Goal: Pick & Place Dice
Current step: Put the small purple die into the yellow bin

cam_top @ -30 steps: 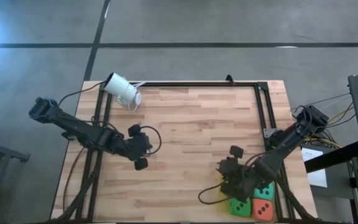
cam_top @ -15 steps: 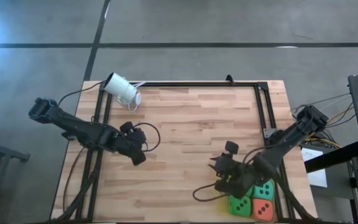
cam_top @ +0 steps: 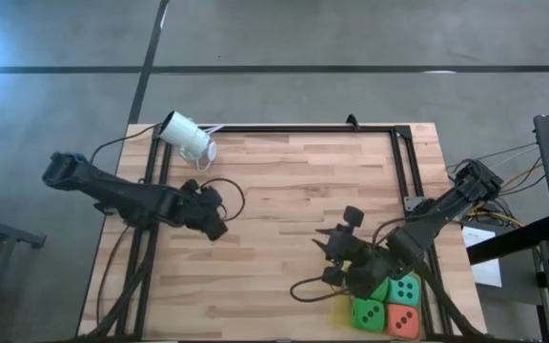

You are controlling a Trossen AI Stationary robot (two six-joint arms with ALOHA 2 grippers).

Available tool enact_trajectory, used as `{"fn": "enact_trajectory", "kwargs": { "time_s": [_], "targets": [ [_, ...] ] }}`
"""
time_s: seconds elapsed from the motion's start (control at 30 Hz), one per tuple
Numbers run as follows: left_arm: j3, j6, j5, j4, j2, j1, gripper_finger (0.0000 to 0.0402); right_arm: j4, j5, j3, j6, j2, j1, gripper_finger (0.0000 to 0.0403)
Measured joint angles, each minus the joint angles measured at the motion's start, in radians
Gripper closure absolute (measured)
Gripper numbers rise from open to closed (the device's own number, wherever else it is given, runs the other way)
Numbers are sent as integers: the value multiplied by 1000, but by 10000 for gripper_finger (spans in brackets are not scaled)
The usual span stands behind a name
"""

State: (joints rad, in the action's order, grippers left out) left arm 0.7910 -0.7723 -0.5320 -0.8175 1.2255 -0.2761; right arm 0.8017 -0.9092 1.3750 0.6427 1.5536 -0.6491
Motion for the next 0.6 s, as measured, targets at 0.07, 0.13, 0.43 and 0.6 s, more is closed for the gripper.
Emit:
{"fn": "enact_trajectory", "kwargs": {
  "time_s": [0.07, 0.13, 0.43, 0.6],
  "targets": [
    [-31, -15, 0, -1, 0, 42, 399, 0, 0, 0, 0, 0, 0, 298],
    [-65, -31, 0, -3, 0, 98, 399, 0, -1, 0, 0, 3, 0, 298],
    [-184, -64, -1, 111, 0, 408, 399, 2, -3, -1, -23, 11, 0, 298],
    [-265, 1, 0, 254, 0, 472, 399, 0, -4, -1, -25, 11, 1, 298]
  ]
}}
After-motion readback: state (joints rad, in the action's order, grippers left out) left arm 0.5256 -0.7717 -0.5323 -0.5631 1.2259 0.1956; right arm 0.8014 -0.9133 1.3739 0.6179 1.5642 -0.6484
